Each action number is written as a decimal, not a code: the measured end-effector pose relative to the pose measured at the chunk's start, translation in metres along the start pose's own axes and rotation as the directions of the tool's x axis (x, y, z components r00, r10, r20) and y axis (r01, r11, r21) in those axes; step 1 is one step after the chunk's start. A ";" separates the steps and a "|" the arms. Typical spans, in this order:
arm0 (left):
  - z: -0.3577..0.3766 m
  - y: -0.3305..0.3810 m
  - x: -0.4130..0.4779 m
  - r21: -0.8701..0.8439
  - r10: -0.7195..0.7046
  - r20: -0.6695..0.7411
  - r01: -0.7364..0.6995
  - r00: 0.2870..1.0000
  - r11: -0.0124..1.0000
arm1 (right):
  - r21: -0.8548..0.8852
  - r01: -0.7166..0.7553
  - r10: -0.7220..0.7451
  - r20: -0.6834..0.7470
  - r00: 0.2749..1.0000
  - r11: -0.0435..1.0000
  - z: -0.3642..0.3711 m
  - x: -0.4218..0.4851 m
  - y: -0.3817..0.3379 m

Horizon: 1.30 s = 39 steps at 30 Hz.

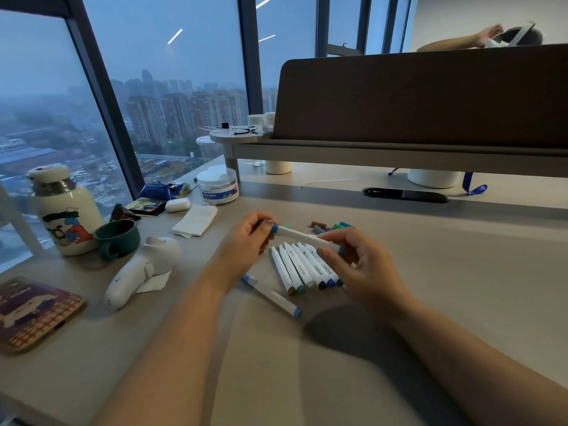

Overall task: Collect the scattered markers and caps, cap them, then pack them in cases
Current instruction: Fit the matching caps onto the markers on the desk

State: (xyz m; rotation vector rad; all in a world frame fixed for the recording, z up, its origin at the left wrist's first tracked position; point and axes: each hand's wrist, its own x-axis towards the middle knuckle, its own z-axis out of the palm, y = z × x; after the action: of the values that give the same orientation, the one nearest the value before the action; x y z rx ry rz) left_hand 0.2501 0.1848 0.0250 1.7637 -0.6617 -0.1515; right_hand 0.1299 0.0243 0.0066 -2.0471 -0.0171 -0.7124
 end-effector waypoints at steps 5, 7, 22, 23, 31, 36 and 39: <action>-0.024 -0.007 -0.004 0.080 -0.048 -0.062 0.053 0.997 0.995 | 0.065 -0.033 0.036 -0.049 0.998 0.997 -0.014 -0.001 0.009; -0.028 -0.012 -0.006 0.190 -0.064 -0.043 0.072 0.997 0.979 | 0.048 -0.066 0.070 -0.091 0.993 0.997 -0.015 0.001 0.014; -0.041 -0.033 -0.004 0.470 -0.247 0.213 0.123 0.945 0.874 | 0.000 -0.090 0.089 -0.191 0.978 0.996 -0.016 0.007 0.028; -0.041 -0.034 -0.004 0.479 -0.255 0.216 0.125 0.942 0.869 | -0.012 -0.090 0.086 -0.187 0.979 0.996 -0.016 0.007 0.028; -0.040 -0.033 0.001 0.491 -0.255 0.195 0.131 0.947 0.861 | -0.276 -0.020 0.058 0.130 0.990 0.961 0.002 0.008 0.017; -0.041 -0.038 0.006 0.494 -0.226 0.025 0.184 0.974 0.849 | -0.477 0.135 0.022 0.310 0.950 0.868 0.013 0.011 0.013; -0.035 -0.037 0.010 0.525 -0.117 -0.106 0.156 0.987 0.837 | -0.521 0.186 0.026 0.374 0.927 0.833 0.012 0.011 0.013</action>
State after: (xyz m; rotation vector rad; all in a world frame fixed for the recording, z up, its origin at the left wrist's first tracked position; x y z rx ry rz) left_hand 0.2866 0.2148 0.0036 2.3469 -0.5565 0.0018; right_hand 0.1484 0.0239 -0.0030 -2.7334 -0.1300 -0.3926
